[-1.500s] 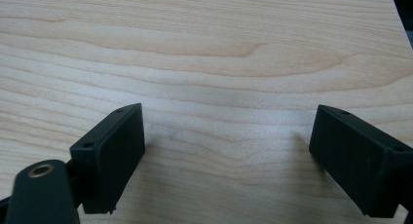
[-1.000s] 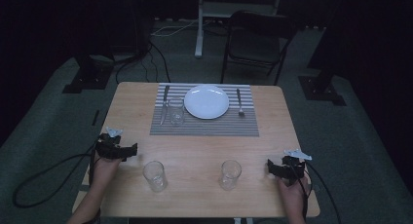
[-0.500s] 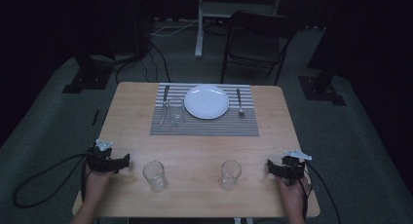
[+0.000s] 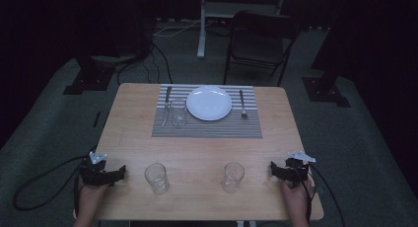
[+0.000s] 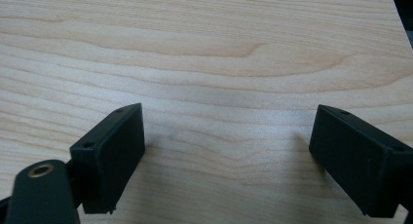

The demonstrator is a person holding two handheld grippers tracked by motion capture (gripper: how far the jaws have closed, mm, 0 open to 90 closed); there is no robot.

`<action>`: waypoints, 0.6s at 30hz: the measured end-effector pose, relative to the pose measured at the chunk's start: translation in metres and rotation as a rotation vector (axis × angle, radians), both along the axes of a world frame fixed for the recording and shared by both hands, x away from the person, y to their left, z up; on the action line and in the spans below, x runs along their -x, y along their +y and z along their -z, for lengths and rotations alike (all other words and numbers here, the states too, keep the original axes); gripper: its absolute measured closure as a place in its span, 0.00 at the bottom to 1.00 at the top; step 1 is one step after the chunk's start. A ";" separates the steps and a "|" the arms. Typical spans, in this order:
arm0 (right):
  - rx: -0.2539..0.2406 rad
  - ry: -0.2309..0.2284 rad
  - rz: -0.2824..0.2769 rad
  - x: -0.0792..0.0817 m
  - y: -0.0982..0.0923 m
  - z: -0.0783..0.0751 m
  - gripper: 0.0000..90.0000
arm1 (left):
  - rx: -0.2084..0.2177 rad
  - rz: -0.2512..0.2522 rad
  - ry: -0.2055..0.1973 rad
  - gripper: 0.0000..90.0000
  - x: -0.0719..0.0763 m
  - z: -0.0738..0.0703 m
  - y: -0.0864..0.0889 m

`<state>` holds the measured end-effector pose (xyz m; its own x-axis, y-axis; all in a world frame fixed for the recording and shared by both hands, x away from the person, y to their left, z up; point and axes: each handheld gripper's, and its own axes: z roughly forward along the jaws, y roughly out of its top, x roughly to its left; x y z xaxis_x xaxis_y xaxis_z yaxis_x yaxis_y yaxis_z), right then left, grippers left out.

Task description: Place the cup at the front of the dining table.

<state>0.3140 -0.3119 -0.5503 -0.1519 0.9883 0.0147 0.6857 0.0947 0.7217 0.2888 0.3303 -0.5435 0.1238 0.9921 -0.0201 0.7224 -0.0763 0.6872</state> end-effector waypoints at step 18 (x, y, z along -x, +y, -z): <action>0.000 0.000 0.000 0.000 0.000 0.000 0.14 | -0.032 -0.035 0.001 0.00 0.009 0.003 -0.003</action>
<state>0.3141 -0.3119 -0.5503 -0.1519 0.9883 0.0148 0.6857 0.0946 0.7217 0.2802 0.3275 -0.5463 0.0890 0.9960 0.0114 0.7254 -0.0727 0.6845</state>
